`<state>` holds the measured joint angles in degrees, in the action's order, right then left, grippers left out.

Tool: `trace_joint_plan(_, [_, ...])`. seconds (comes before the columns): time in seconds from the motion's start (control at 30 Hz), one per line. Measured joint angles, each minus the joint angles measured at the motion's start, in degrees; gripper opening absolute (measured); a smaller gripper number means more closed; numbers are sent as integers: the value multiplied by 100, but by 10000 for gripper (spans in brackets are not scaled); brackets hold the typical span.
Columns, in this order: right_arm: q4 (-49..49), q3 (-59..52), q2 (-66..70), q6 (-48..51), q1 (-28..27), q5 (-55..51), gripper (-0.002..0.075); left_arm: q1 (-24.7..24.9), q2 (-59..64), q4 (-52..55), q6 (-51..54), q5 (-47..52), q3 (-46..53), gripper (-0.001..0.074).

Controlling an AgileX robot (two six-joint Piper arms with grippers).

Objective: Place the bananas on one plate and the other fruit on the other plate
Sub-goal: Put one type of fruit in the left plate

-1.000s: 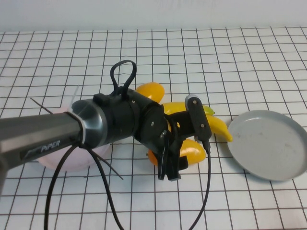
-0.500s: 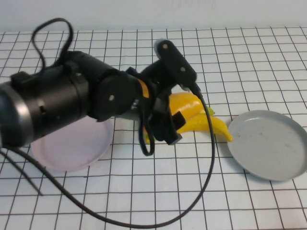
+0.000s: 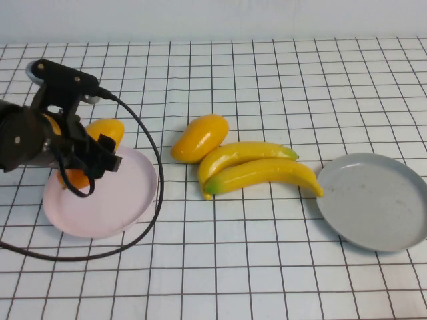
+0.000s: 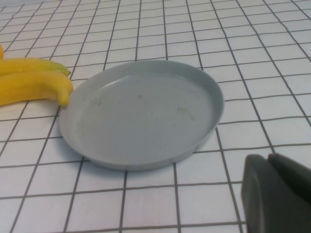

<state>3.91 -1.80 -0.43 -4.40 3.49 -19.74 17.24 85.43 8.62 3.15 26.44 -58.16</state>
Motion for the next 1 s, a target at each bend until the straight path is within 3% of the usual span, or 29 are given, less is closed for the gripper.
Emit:
trace_joint_plan(0.43, [0, 0, 0, 0, 0, 0, -16, -160, 1249, 451, -1028, -458, 0, 512])
trace_joint_plan(0.57, [0, 0, 0, 0, 0, 0, -16, -160, 1272, 742, -1176, -460, -11, 547])
trace_joint_plan(0.77, [0, 0, 0, 0, 0, 0, -16, -137, 1262, 1417, -1702, 693, -613, 558])
trace_joint_plan(1.0, [0, 0, 0, 0, 0, 0, -16, 279, 1188, 1699, -1719, 2243, -1810, 559])
